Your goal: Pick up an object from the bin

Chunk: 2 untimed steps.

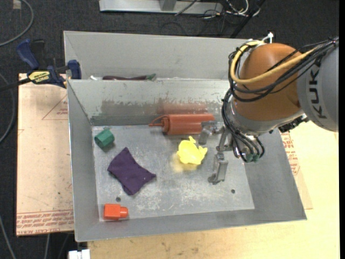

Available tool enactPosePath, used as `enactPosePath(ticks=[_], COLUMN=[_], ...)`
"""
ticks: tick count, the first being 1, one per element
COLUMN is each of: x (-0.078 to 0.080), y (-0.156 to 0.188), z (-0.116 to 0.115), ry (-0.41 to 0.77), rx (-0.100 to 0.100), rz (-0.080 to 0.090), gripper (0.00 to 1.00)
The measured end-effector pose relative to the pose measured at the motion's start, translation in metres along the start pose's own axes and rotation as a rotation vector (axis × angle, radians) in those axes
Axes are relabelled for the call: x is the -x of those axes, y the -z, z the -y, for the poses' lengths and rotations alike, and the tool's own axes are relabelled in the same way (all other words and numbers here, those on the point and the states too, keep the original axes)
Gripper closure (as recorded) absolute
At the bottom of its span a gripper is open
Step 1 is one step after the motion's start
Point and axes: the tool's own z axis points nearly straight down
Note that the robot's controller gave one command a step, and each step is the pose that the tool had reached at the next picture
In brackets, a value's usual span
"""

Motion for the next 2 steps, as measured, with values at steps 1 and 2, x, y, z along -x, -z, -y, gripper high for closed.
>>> enactPosePath(ticks=[1,2], x=[0.029,0.03], y=[-0.043,-0.098], z=[0.003,-0.003], ry=[-0.016,0.05], rx=[0.001,0.0], rz=[0.006,0.003], gripper=[0.0,0.0])
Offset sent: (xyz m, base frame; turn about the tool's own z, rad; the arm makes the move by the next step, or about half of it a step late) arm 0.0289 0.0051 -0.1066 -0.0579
